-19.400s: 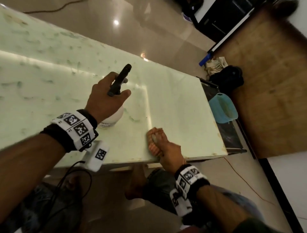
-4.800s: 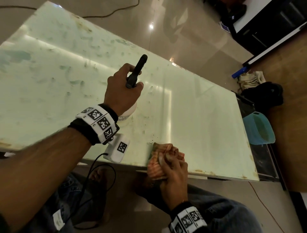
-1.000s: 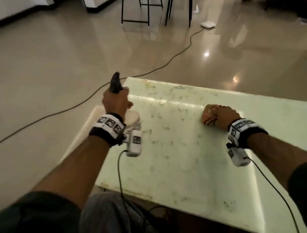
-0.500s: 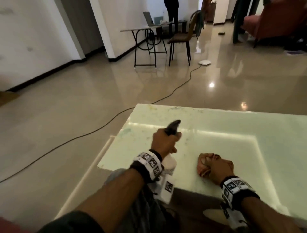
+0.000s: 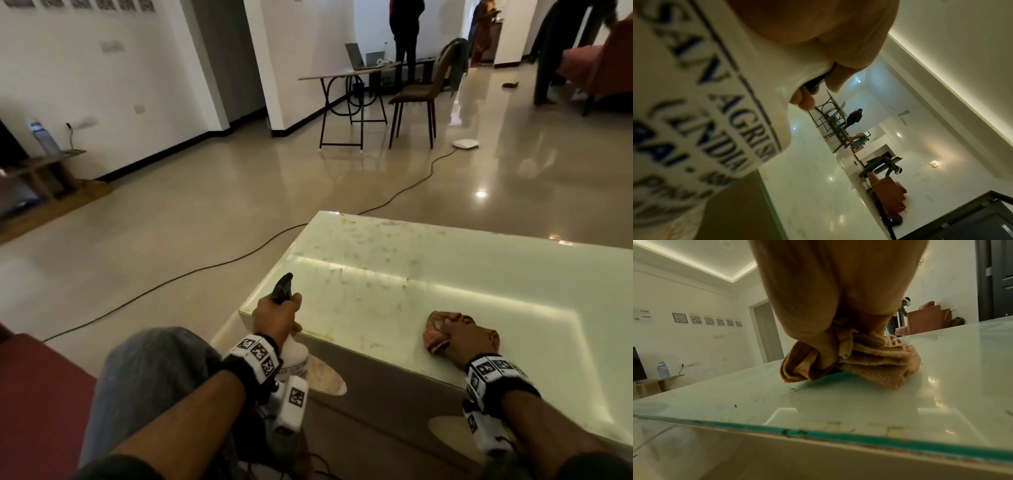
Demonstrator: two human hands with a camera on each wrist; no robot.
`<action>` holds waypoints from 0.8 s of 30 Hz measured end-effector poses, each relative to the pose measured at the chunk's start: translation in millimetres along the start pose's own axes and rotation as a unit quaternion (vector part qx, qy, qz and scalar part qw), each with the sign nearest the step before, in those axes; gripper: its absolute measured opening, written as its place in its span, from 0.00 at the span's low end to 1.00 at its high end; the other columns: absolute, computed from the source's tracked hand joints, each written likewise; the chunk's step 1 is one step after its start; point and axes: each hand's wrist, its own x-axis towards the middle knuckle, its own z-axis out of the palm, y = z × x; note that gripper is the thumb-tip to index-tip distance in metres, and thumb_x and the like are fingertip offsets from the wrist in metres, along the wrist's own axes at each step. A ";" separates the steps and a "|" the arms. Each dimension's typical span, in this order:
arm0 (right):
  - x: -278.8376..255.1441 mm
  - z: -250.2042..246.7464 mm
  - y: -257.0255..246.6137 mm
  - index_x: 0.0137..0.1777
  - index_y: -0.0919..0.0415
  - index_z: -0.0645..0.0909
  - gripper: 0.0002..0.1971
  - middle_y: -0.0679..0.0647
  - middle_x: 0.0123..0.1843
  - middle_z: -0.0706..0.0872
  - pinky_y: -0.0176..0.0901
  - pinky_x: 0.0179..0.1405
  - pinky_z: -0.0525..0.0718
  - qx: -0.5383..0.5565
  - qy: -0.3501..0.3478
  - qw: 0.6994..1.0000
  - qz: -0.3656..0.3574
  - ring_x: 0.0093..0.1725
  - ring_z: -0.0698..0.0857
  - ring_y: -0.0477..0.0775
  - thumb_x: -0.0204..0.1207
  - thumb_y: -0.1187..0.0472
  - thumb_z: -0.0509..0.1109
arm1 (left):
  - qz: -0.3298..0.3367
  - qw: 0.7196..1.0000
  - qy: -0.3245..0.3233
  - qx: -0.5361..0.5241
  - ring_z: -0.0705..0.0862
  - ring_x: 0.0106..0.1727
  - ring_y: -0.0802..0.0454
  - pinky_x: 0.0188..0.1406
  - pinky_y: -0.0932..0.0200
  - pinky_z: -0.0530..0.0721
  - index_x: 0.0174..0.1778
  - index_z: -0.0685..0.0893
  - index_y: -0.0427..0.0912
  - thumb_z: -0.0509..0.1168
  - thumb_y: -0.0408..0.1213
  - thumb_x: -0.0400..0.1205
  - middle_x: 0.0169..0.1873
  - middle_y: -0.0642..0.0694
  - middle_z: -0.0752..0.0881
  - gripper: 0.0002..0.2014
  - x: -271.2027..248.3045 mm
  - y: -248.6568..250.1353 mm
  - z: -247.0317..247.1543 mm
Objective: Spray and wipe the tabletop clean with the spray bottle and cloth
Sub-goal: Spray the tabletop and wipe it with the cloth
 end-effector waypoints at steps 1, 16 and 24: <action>-1.2 -0.5 -0.8 0.78 0.56 0.68 0.22 0.54 0.79 0.71 0.39 0.76 0.63 0.000 0.005 1.000 0.007 0.78 0.70 0.55 0.86 0.53 0.52 | 0.006 1.000 -0.014 0.000 0.85 0.22 0.44 0.37 0.48 0.91 0.57 0.86 0.47 0.73 0.40 0.82 0.38 0.41 0.92 0.09 1.1 -3.6 -4.7; 19.5 56.3 -47.6 0.84 0.54 0.52 0.34 0.56 0.86 0.50 0.48 0.83 0.44 0.009 0.022 1.000 0.009 0.85 0.46 0.59 0.80 0.73 0.53 | 0.063 0.982 -0.127 -0.121 0.81 0.25 0.43 0.34 0.51 0.81 0.43 0.87 0.58 0.75 0.32 0.81 0.49 0.29 0.92 0.12 61.8 16.4 24.5; 167.9 2.3 -25.6 0.74 0.58 0.72 0.22 0.59 0.76 0.73 0.47 0.74 0.64 -0.039 0.045 0.996 0.073 0.77 0.68 0.58 0.80 0.57 0.57 | 0.078 0.972 -0.154 -0.157 0.80 0.31 0.41 0.39 0.49 0.81 0.38 0.93 0.69 0.74 0.35 0.83 0.49 0.42 0.94 0.18 102.2 19.9 31.1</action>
